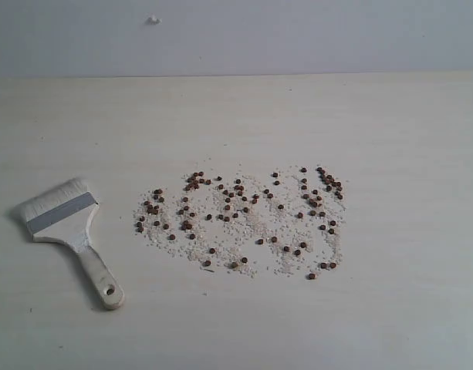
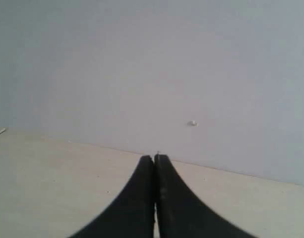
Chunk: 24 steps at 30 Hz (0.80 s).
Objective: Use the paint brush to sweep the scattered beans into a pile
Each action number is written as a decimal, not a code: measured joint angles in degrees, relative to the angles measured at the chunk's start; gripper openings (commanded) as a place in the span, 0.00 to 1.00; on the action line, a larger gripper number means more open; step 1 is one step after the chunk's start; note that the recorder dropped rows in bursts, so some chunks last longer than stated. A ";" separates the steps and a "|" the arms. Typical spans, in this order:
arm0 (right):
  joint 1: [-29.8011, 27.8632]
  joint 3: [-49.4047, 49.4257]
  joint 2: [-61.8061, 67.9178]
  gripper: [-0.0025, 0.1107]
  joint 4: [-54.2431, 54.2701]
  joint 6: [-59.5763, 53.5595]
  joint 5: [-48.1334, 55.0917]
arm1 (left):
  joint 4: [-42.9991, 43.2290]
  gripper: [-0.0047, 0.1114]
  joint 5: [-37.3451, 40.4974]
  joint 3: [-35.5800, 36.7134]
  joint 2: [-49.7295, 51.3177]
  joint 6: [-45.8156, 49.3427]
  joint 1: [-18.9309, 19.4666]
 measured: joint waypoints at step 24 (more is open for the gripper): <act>0.00 0.00 0.00 0.02 0.00 0.00 0.00 | -2.78 0.04 -14.73 -20.02 9.29 1.19 0.00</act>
